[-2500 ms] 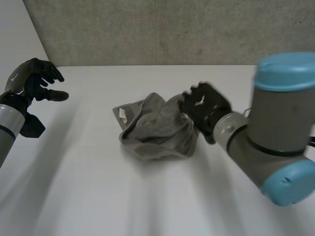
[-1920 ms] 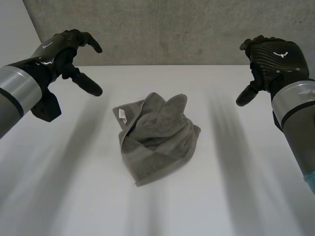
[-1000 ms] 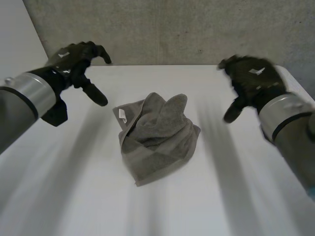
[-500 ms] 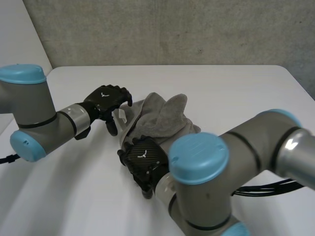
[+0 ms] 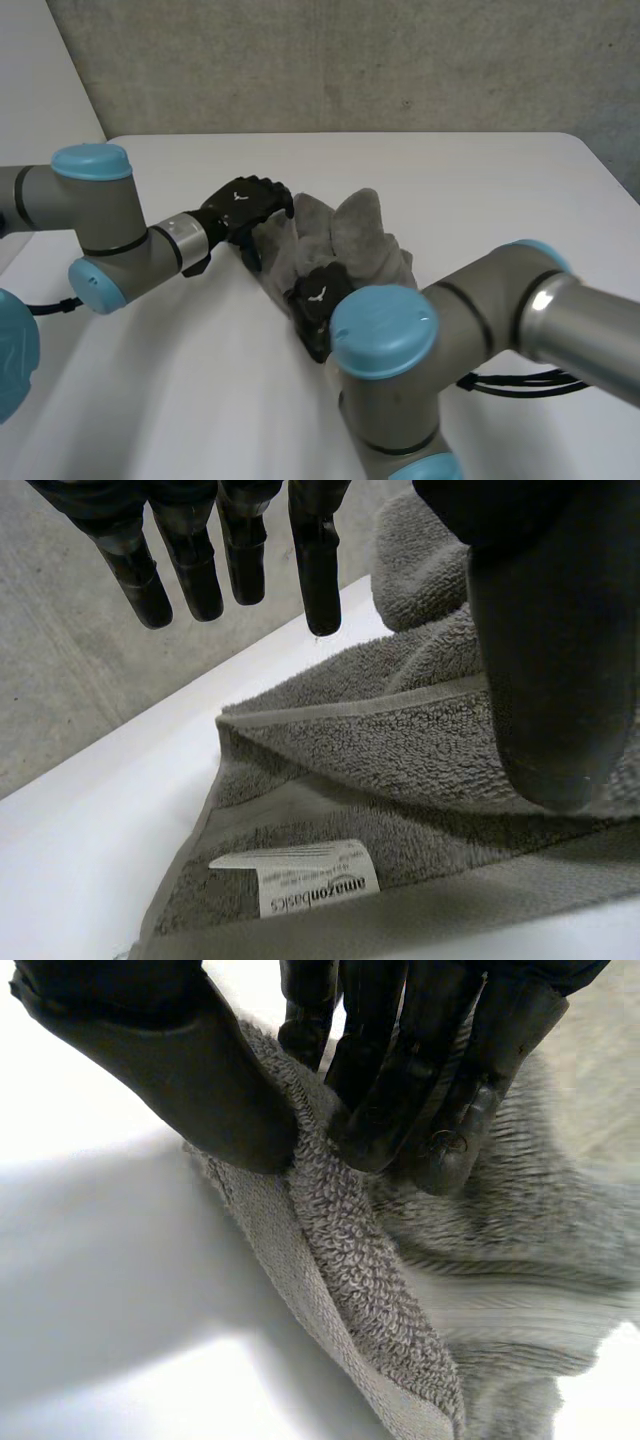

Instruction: Fold the towel.

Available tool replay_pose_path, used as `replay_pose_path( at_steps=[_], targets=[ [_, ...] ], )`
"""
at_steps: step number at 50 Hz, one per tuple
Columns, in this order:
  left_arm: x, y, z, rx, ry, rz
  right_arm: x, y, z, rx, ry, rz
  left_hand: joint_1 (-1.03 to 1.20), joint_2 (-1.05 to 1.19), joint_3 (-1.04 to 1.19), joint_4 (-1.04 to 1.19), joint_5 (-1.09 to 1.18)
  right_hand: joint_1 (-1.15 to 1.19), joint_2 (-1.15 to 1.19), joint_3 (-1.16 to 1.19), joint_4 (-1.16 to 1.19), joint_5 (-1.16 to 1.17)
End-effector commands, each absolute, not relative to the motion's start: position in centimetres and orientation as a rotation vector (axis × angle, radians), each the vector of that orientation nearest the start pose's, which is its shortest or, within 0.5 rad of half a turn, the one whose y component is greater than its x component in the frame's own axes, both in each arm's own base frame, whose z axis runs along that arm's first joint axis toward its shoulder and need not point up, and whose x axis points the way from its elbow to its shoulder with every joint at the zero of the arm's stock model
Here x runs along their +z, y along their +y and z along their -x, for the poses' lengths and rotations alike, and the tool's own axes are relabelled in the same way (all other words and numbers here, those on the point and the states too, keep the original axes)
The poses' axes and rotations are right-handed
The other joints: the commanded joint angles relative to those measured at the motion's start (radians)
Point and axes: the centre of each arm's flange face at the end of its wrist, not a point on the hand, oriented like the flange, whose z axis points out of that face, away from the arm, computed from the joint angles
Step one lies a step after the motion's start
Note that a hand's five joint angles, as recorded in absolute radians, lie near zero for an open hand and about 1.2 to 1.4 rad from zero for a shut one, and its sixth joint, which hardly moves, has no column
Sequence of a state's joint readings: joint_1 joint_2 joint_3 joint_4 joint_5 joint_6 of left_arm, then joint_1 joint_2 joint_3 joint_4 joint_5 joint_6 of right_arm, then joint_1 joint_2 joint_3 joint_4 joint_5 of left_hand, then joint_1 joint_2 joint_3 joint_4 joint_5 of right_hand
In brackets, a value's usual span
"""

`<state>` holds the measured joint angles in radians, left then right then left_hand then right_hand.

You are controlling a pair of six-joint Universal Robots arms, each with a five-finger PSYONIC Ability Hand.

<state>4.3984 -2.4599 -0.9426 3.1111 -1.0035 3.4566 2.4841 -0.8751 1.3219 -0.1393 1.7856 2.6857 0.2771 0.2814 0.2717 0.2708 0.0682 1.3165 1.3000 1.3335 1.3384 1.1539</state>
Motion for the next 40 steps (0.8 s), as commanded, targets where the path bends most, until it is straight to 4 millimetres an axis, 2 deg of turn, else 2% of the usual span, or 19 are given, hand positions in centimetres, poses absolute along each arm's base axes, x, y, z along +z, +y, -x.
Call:
replay_pose_path(
  at_steps=[1,2,4,7,10,11,13,15,18,20,22,29,34,40],
  targets=[
    [14.9,-36.2,32.8,-2.173,2.448,-1.524,16.3,-16.6,-35.9,-1.802,2.019,1.376,-0.043,-0.047,-0.038,-0.037,-0.009,0.08,0.096,0.063,0.058,0.068],
    [14.9,-36.1,33.2,-2.191,2.428,-1.537,16.3,-16.6,-35.9,-1.802,2.019,1.376,-0.043,-0.047,-0.038,-0.037,-0.009,0.08,0.096,0.063,0.058,0.068],
    [14.9,-36.1,33.7,-2.209,2.408,-1.549,16.8,-16.9,-34.2,-1.778,2.048,1.371,-0.043,-0.047,-0.038,-0.037,-0.009,0.08,0.096,0.063,0.058,0.068],
    [14.6,-36.0,34.4,-2.229,2.382,-1.571,17.0,-17.1,-33.4,-1.762,2.064,1.368,-0.043,-0.047,-0.038,-0.037,-0.009,0.08,0.096,0.063,0.058,0.068],
    [14.3,-36.0,35.2,-2.251,2.356,-1.586,17.0,-17.6,-30.9,-1.683,2.119,1.367,-0.04,-0.044,-0.035,-0.034,-0.006,0.08,0.096,0.063,0.058,0.068],
    [14.1,-36.0,35.6,-2.257,2.348,-1.595,17.0,-17.6,-30.9,-1.683,2.119,1.367,-0.037,-0.041,-0.032,-0.031,-0.003,0.08,0.096,0.063,0.058,0.068],
    [13.7,-36.0,35.9,-2.258,2.347,-1.605,16.7,-18.2,-29.1,-1.62,2.173,1.37,-0.028,-0.033,-0.023,-0.022,0.006,0.08,0.096,0.063,0.058,0.068],
    [13.4,-36.0,36.1,-2.26,2.344,-1.612,16.6,-18.4,-28.3,-1.602,2.192,1.37,-0.017,-0.021,-0.011,-0.01,0.018,0.08,0.096,0.063,0.058,0.068],
    [12.7,-36.2,36.6,-2.259,2.341,-1.617,16.9,-18.8,-27.0,-1.6,2.223,1.346,0.015,0.011,0.021,0.022,0.05,0.08,0.096,0.063,0.058,0.068],
    [12.4,-36.3,36.7,-2.255,2.343,-1.607,16.9,-18.8,-27.0,-1.6,2.223,1.346,0.036,0.032,0.042,0.043,0.071,0.08,0.096,0.063,0.058,0.068],
    [11.9,-36.5,36.8,-2.249,2.341,-1.573,17.1,-19.7,-25.4,-1.62,2.279,1.297,0.103,0.099,0.109,0.11,0.138,0.08,0.096,0.063,0.058,0.068],
    [10.8,-37.1,36.8,-2.226,2.353,-1.507,18.1,-21.0,-23.5,-1.691,2.335,1.243,0.215,0.211,0.221,0.222,0.25,0.08,0.096,0.063,0.058,0.068],
    [10.6,-37.3,36.7,-2.221,2.349,-1.467,18.3,-21.8,-22.2,-1.705,2.367,1.204,0.479,0.475,0.485,0.485,0.514,0.08,0.096,0.063,0.058,0.068],
    [10.4,-37.5,36.6,-2.212,2.355,-1.441,19.1,-23.0,-21.4,-1.749,2.372,1.15,0.527,0.522,0.532,0.533,0.561,0.08,0.096,0.063,0.058,0.068]
  ],
)
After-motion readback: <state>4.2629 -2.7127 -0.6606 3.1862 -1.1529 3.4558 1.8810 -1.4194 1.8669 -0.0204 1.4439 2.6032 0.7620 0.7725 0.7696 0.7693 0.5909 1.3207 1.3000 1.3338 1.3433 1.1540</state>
